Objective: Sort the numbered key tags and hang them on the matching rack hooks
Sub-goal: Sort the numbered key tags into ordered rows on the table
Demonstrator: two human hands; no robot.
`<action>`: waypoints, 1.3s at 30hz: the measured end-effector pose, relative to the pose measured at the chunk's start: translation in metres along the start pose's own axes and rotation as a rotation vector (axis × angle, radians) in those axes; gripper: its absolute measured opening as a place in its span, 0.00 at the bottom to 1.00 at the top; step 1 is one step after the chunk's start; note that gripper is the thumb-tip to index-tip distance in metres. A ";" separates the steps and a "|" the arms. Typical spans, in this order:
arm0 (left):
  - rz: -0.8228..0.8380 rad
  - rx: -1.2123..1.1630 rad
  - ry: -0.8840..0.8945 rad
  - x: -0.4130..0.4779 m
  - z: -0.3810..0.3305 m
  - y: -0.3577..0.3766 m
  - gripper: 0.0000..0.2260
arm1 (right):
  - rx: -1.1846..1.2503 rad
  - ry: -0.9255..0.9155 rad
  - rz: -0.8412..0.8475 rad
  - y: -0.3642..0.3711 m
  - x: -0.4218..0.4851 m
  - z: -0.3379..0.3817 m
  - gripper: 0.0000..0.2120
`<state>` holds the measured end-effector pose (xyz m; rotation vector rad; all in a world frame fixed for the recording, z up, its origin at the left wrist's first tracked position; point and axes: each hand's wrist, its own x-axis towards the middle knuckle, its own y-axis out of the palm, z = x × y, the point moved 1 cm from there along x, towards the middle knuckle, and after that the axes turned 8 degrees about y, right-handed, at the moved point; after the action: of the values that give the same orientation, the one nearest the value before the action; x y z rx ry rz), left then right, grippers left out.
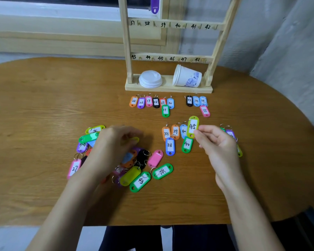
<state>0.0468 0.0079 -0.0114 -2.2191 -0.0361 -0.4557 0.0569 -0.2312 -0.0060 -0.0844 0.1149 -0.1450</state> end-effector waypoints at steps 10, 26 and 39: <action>-0.249 -0.411 -0.066 0.011 -0.021 0.005 0.11 | -0.005 -0.014 -0.103 -0.033 0.010 0.004 0.05; -0.190 -0.530 -0.166 0.013 -0.043 0.036 0.09 | -0.072 -0.022 -0.223 -0.078 0.025 -0.001 0.04; -0.181 -0.620 -0.221 0.007 -0.042 0.036 0.04 | -0.784 -0.105 -0.257 -0.056 0.037 -0.008 0.07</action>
<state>0.0466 -0.0480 -0.0114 -2.8861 -0.2435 -0.3459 0.0844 -0.2923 -0.0128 -0.8898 0.0502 -0.3454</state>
